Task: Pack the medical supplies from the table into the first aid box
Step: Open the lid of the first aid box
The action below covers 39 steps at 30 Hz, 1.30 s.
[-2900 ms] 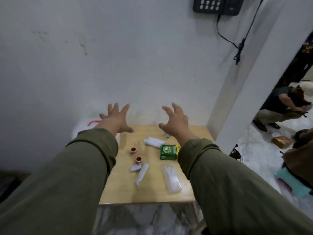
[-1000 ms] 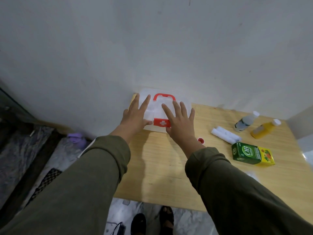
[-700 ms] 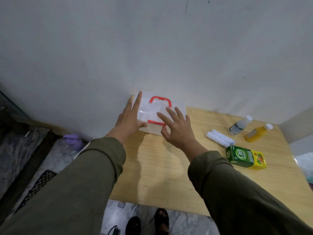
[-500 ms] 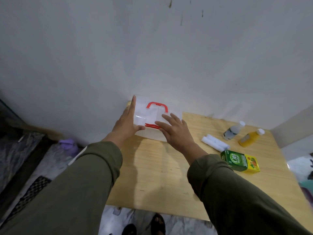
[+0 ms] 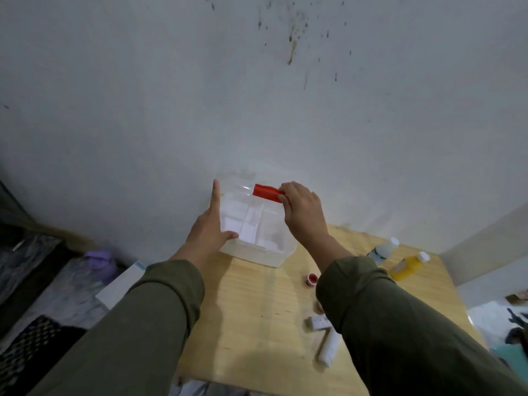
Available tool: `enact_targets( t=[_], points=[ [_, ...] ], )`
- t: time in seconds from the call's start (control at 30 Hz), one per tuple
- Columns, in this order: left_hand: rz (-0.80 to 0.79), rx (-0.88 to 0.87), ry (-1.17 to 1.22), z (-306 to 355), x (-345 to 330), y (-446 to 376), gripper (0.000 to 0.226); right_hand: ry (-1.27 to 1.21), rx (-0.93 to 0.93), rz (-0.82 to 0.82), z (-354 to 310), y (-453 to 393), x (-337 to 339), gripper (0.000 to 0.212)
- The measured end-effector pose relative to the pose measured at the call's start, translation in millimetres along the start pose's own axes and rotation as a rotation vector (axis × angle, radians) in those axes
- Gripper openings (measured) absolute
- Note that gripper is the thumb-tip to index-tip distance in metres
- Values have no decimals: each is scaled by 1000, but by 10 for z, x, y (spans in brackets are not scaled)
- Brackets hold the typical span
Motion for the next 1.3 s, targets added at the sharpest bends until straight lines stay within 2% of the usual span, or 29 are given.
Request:
enact_targets(
  t=[0.17,0.37,0.63,0.73,0.93,1.3],
  points=[
    [-8,52,-21,-16,7,5,134,-30,-38,21,26,-358,148,25],
    [7,103,26,-11,0,23,128,-148,-173,25,83,-771,172,31],
    [45,148,80,-40,-43,43,122,-350,-254,58,231,-1160,10,26],
    [63,168,89,-34,-44,43,124,-370,-250,80,273,-1208,-61,27],
    [94,179,105,-56,-69,28,128,-350,-185,109,395,-1219,-96,41],
    [138,215,134,18,-156,49,125,-250,-21,33,480,-1202,-158,53]
  ],
)
Point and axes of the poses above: each hand's wrist, its own y-axis away from the middle knuckle, its own x-axis out of the back of the hand, z = x × y, the point moved 2 cm from there along -y, towards the middle knuckle, and after that the axes turned 5 degrees about -x, right-handed, at the moved point
